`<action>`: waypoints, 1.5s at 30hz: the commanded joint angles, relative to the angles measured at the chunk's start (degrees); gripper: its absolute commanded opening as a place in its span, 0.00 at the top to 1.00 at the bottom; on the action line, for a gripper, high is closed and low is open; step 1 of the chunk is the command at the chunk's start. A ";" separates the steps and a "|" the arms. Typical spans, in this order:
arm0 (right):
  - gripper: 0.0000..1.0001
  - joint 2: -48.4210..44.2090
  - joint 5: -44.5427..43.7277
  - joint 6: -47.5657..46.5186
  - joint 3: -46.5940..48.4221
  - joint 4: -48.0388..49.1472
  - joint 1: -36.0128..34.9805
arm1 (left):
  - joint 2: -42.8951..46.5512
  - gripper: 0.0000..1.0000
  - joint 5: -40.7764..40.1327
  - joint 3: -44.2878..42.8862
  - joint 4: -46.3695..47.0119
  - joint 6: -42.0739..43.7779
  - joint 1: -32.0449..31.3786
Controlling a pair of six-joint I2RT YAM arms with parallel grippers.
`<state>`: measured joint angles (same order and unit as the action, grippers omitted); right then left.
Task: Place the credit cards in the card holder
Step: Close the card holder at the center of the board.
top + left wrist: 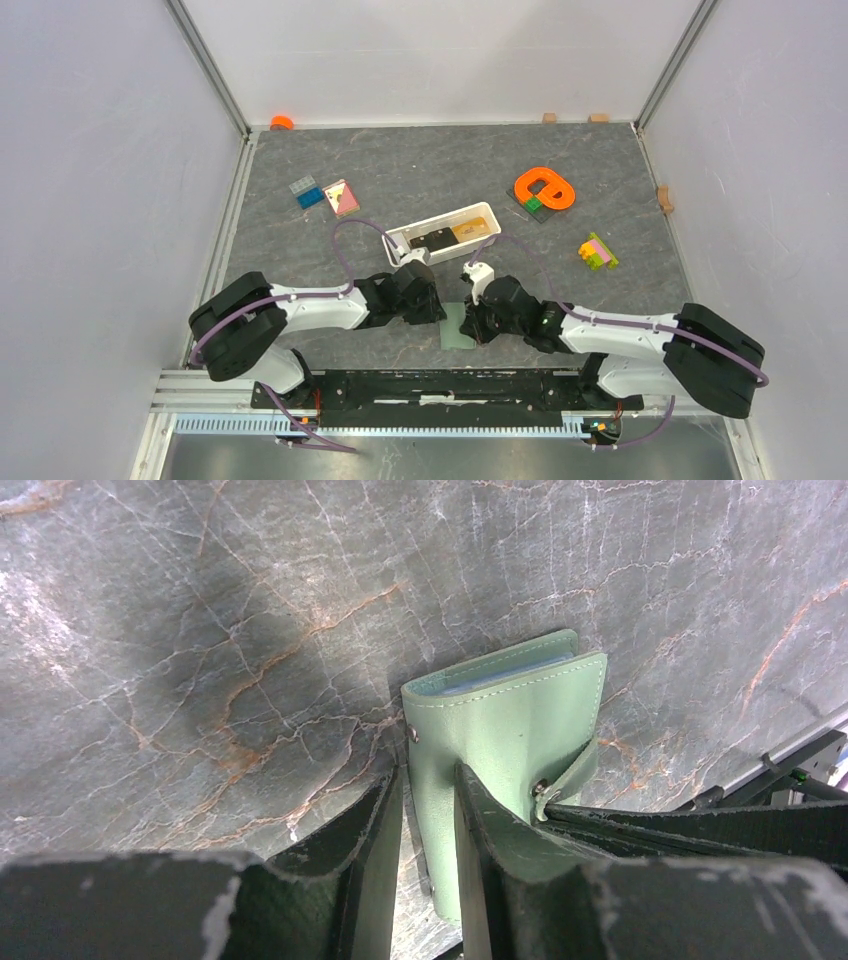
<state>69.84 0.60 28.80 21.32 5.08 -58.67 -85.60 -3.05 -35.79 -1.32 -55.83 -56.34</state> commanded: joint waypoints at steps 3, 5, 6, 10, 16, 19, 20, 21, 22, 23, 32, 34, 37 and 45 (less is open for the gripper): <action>1.00 8.27 7.11 -1.42 -3.13 -10.05 5.10 | -0.99 0.68 -3.45 3.16 -5.81 5.92 0.18; 1.00 9.53 8.87 -1.73 -3.10 -10.32 6.87 | -0.36 0.68 -2.66 3.85 -4.22 6.75 0.18; 1.00 10.16 9.58 -1.81 -3.12 -10.44 7.86 | 0.06 0.68 -2.17 4.22 -3.32 7.02 0.18; 1.00 13.32 12.80 -1.95 -3.09 -11.08 10.87 | 1.64 0.68 -0.94 5.89 0.44 8.03 0.17; 1.00 17.08 14.29 -1.69 -3.37 -11.74 13.66 | 2.43 0.69 0.33 6.94 3.72 10.45 0.17; 1.00 18.10 14.46 -1.55 -4.71 -11.94 15.72 | 2.46 0.69 1.22 7.21 5.03 11.49 0.22; 1.00 18.37 14.60 -1.49 -5.02 -12.07 16.63 | 2.57 0.69 1.36 7.38 5.48 11.76 0.19; 1.00 18.67 14.57 -1.53 -5.28 -12.43 17.39 | 2.75 0.69 1.53 7.61 5.92 12.09 0.17; 1.00 18.74 14.54 -1.53 -5.39 -12.69 18.15 | 2.93 0.69 1.68 7.74 6.43 12.47 0.17; 1.00 18.69 14.58 -1.47 -5.36 -12.96 18.95 | 3.20 0.69 1.81 7.97 6.74 12.88 0.18; 1.00 21.20 16.87 -2.17 -5.33 -13.15 24.55 | 7.63 0.63 2.79 8.81 8.66 16.60 0.17; 1.00 22.10 17.84 -2.12 -5.32 -12.58 25.32 | 8.58 0.63 2.79 8.60 8.15 17.19 0.27; 1.00 23.44 17.79 -2.08 -4.22 -12.97 26.26 | 9.74 0.63 2.44 8.29 7.36 17.92 0.34; 1.00 25.42 17.88 3.24 0.52 -14.84 27.82 | 11.13 0.63 2.78 7.23 5.95 20.17 0.95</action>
<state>89.25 44.05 35.90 24.60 7.73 -32.86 -75.94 -0.91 -27.35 5.28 -39.59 -56.14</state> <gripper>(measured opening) 0.003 0.369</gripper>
